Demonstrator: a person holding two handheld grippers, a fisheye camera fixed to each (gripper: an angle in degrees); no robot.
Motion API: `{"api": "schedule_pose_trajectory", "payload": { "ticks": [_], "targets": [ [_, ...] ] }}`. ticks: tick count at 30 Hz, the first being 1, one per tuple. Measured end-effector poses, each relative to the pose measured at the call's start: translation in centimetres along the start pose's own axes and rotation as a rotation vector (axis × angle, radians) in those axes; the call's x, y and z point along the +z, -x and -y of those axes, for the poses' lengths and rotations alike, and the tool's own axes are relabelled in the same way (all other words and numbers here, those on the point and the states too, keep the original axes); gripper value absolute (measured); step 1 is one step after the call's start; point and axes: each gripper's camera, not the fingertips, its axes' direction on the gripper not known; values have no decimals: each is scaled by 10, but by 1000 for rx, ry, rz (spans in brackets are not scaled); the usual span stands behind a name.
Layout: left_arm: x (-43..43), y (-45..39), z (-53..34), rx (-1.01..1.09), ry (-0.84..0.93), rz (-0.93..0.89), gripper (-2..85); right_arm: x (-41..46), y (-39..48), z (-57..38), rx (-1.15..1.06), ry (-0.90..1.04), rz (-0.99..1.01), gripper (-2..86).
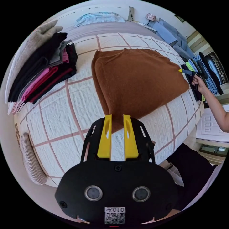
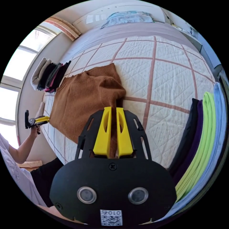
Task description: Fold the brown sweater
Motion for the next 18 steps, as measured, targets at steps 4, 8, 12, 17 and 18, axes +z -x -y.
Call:
{"api": "schedule_pose_trajectory", "payload": {
  "ticks": [4, 8, 12, 17, 18],
  "targets": [
    [19, -16, 6, 46, 135, 13, 81, -7, -7, 6, 44, 57, 61, 106],
    [-4, -31, -4, -12, 153, 114, 92, -27, -12, -26, 162, 44, 10, 135],
    [-40, -82, -8, 119, 29, 185, 98, 3, -15, -56, 262, 129, 84, 150],
    [-64, -213, 9, 464, -160, 153, 115, 45, -24, -70, 397, 80, 208, 96],
    [-65, -229, 12, 499, -175, 153, 116, 49, -21, -67, 404, 81, 196, 75]
  ]
}}
